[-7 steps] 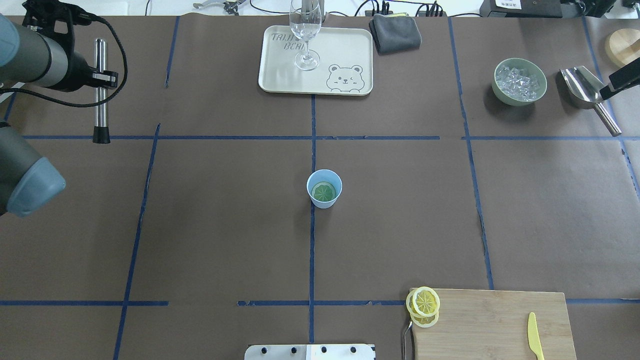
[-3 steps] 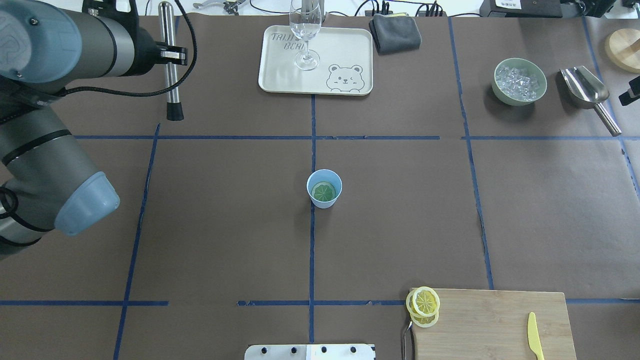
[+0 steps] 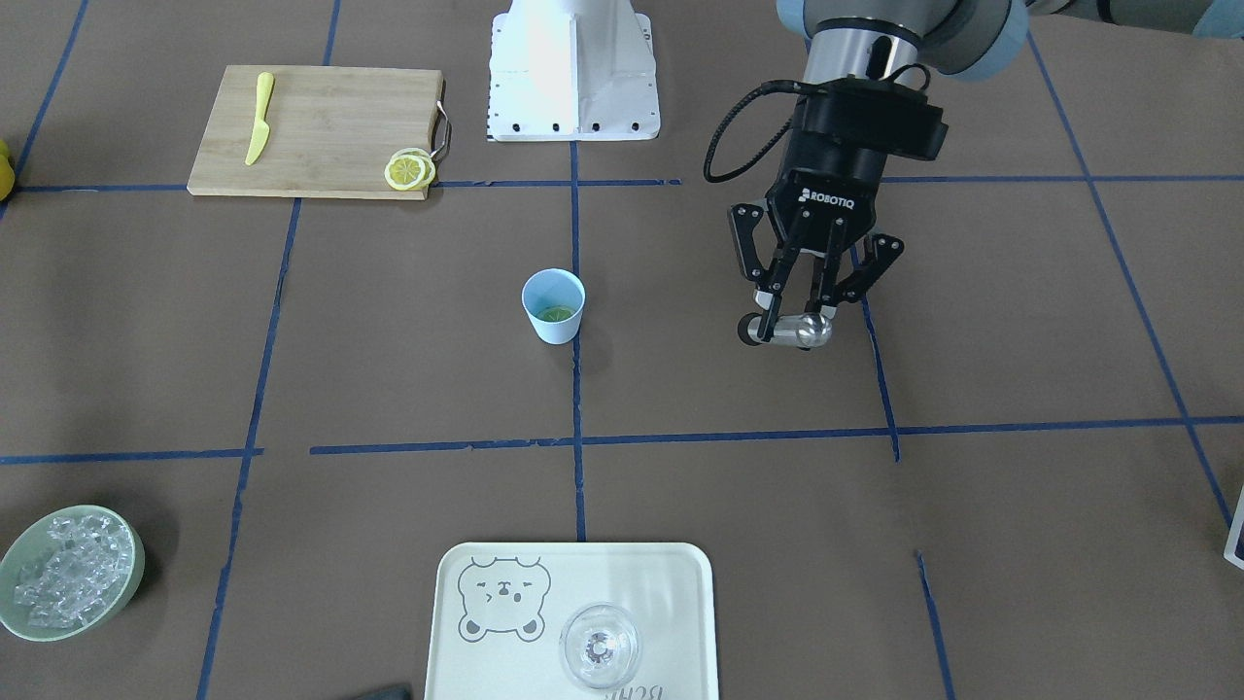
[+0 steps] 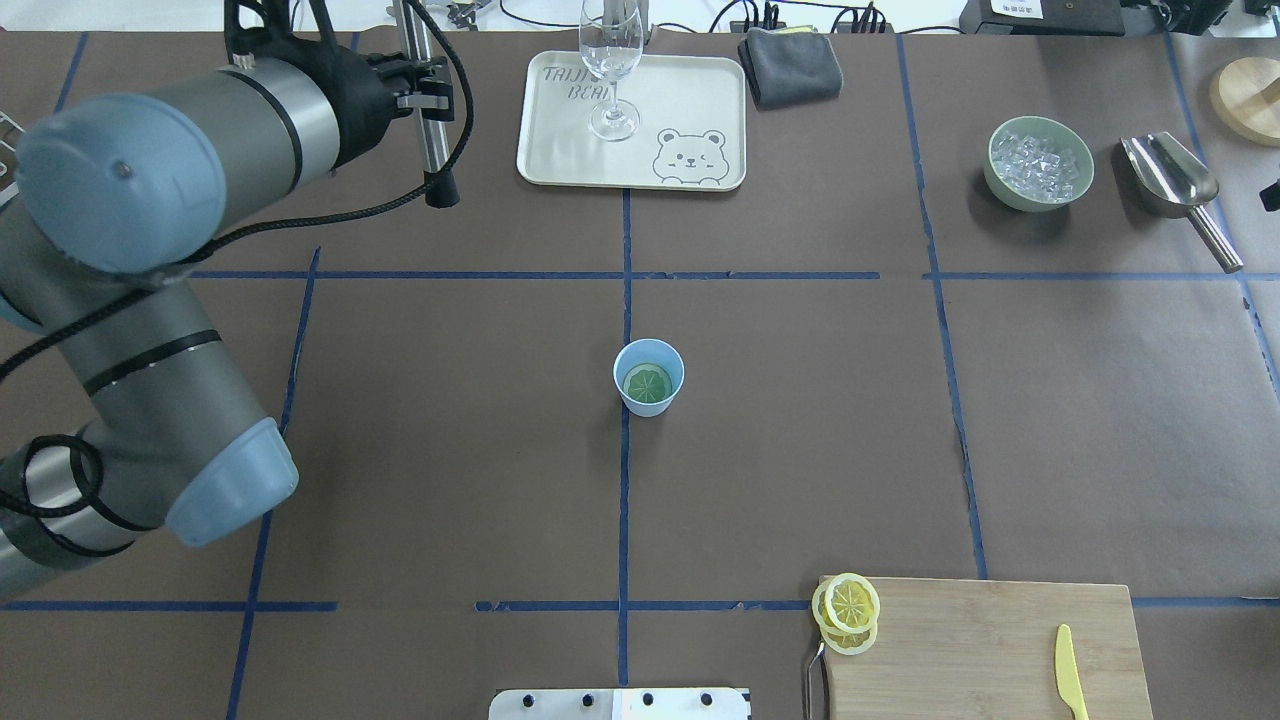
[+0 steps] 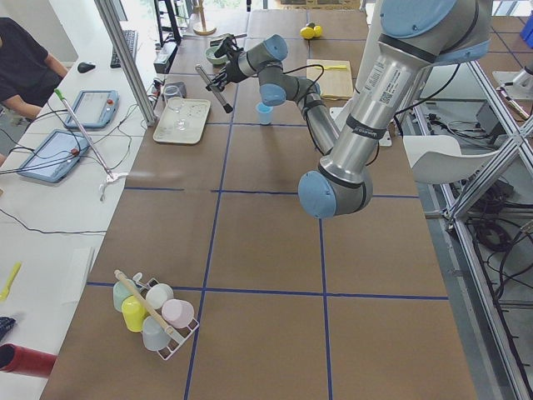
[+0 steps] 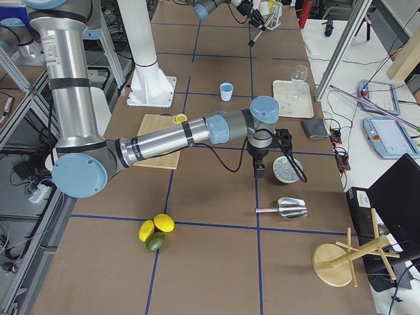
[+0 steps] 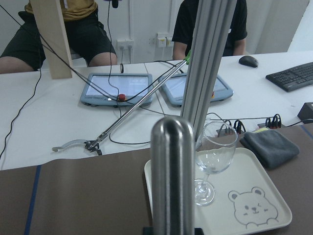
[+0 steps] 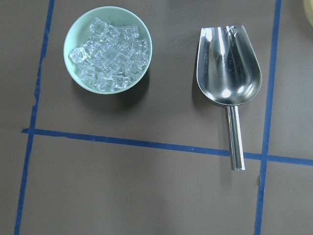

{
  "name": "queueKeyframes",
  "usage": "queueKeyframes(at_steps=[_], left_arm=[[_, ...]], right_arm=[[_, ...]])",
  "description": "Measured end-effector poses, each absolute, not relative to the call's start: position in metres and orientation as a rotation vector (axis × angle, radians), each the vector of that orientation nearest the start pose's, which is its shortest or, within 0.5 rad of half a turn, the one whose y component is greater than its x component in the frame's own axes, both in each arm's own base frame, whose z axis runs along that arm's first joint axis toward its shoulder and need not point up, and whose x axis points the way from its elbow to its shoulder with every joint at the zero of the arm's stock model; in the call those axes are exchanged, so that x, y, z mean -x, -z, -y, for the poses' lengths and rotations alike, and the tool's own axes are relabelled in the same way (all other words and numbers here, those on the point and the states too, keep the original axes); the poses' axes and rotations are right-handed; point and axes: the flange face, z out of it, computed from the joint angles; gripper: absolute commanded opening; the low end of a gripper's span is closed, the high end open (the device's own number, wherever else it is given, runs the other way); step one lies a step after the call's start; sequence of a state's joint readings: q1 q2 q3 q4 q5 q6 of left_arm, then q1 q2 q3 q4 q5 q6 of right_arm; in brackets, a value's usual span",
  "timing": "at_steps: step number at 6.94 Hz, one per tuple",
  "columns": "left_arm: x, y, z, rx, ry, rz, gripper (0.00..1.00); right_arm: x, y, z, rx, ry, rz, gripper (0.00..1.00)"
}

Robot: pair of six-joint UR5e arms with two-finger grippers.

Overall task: Squeeze lemon into cup
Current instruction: 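Carry the muddler over the blue cup with the left gripper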

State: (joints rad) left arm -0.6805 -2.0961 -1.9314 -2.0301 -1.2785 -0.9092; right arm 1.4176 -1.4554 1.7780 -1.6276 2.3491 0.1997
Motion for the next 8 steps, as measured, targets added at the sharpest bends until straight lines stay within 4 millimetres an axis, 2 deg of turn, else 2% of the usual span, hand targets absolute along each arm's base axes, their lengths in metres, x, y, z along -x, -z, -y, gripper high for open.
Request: queueKeyframes(at_steps=[1, 2, 4, 6, 8], left_arm=[[-0.364, -0.145, 0.473, -1.053, 0.252, -0.911, 0.0], [-0.381, -0.139, 0.456, -1.07, 0.298, -0.96, 0.0], [-0.403, -0.131, 0.432, -1.102, 0.343, -1.024, 0.0], [-0.434, -0.136, 0.419, -1.144, 0.382, -1.045, 0.0], [-0.466, -0.138, 0.402, -1.189, 0.412, -1.04, 0.0]], right_arm=[[0.017, -0.51, 0.537, -0.105, 0.055, 0.792, 1.0], [0.009, -0.526, 0.529, -0.086, 0.037, 0.78, 1.0], [-0.032, -0.568, 0.507, -0.058, -0.008, 0.77, 1.0], [-0.068, -0.602, 0.491, -0.047, -0.034, 0.787, 1.0], [-0.087, -0.618, 0.484, -0.051, -0.035, 0.819, 1.0]])
